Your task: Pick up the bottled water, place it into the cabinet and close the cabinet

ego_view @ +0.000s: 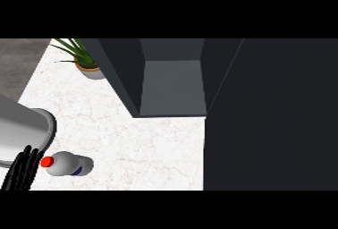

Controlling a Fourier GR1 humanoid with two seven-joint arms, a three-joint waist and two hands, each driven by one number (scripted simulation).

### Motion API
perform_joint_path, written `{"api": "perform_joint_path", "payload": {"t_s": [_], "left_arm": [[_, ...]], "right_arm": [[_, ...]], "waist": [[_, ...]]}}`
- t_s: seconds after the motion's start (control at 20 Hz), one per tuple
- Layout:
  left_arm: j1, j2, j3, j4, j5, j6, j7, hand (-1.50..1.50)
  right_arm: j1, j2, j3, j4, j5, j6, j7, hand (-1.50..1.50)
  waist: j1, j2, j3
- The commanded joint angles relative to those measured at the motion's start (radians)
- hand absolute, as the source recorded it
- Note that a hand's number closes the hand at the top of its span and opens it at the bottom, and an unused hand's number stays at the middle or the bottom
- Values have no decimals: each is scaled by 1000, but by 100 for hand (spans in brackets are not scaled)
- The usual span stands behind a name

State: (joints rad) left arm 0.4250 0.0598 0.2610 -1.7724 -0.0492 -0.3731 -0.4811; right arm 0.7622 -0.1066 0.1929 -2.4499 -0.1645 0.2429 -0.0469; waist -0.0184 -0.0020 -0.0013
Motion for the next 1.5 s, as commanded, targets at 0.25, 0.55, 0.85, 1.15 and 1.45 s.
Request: {"api": "perform_joint_path", "payload": {"t_s": [0.25,0.55,0.85,1.15,1.45], "left_arm": [[-192,28,74,424,-55,65,-215,-150],[-326,87,106,686,-76,76,-334,-150],[-407,133,70,851,-62,-43,-374,-150],[-518,117,59,1007,-47,-37,-431,-150],[-522,83,51,1105,-33,-14,-533,150]], "right_arm": [[117,-28,-25,-173,-31,19,10,-150],[186,-36,-37,-122,-44,82,-85,-150],[214,-33,-39,-110,-43,97,-132,-150],[197,-19,-25,-89,-22,89,-134,-150],[193,-7,-23,-86,2,73,-119,-150]], "waist": [[-2,1,-1],[-5,1,0],[-6,0,0],[-1,2,0],[7,3,0]]}}
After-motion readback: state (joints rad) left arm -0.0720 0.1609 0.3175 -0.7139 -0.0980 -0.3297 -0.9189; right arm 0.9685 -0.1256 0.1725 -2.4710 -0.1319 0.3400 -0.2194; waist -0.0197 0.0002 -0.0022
